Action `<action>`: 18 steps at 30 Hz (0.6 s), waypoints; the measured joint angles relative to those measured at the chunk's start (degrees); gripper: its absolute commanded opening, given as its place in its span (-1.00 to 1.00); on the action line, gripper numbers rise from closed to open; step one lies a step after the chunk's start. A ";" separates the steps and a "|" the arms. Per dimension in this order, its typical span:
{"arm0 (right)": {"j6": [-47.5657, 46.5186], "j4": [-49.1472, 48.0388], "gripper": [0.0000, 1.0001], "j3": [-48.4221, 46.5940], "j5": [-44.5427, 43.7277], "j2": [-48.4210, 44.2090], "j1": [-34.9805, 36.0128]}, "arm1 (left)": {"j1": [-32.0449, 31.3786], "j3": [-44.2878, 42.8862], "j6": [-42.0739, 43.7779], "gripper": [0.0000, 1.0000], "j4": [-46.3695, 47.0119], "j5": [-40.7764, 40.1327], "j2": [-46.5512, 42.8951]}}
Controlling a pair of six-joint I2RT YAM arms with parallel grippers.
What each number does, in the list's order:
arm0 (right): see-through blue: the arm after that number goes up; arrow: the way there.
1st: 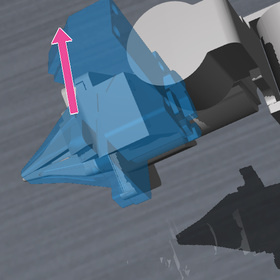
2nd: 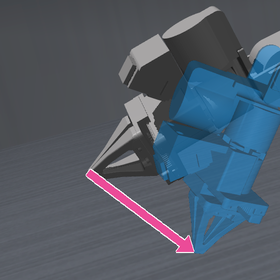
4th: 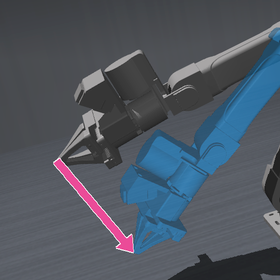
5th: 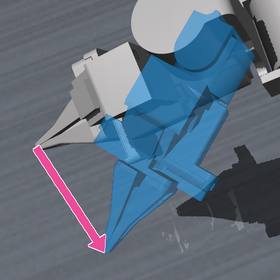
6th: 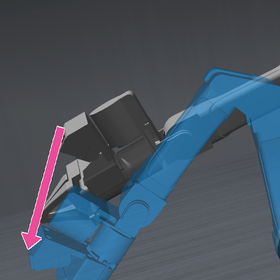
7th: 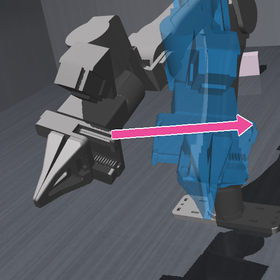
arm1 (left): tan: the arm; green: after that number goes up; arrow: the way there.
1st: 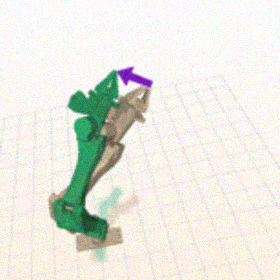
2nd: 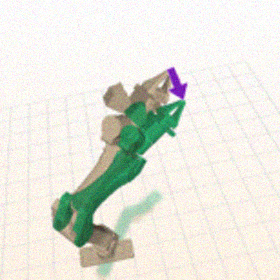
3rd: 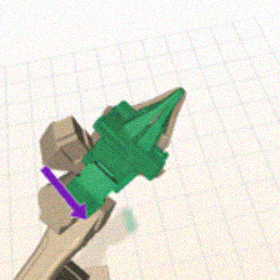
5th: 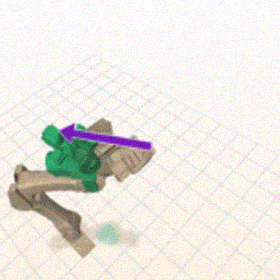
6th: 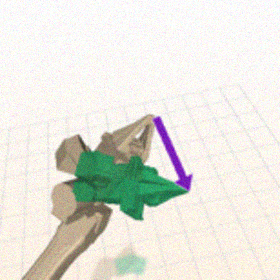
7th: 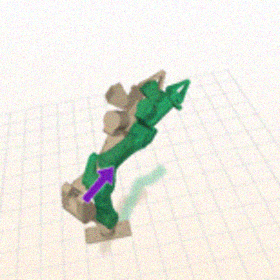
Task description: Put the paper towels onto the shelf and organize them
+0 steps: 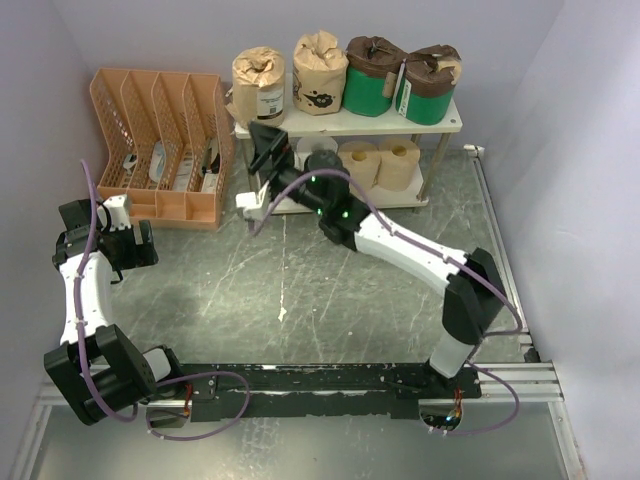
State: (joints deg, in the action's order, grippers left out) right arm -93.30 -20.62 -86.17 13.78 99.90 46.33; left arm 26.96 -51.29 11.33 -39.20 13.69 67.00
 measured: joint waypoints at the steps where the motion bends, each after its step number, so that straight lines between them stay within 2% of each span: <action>1: -0.04 -0.44 1.00 2.82 -1.25 -1.81 1.42 | 0.00 0.00 0.00 0.92 -0.02 0.02 0.00; 6: -0.87 -2.45 1.00 18.51 -8.55 -13.22 9.05 | 0.00 0.00 0.02 0.91 -0.02 0.07 -0.48; 11: -4.72 2.54 1.00 37.92 -17.22 -28.83 17.16 | 0.00 0.00 -0.02 0.92 0.07 0.02 -1.53; 13: -2.73 8.33 1.00 45.03 -21.07 -34.51 21.14 | 0.00 0.00 -0.02 0.91 0.07 0.02 -1.44; 16: 5.70 20.28 1.00 47.28 -23.65 -37.18 25.68 | 0.00 0.00 -0.02 0.92 0.07 0.00 -1.42; 18: 11.39 22.25 1.00 48.94 -25.35 -38.64 26.27 | 0.00 0.00 -0.02 0.91 0.07 -0.02 -1.38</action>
State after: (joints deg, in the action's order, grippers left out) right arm -81.91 1.63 -37.23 -11.57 61.25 72.60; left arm 26.96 -51.29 11.31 -39.13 13.67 65.63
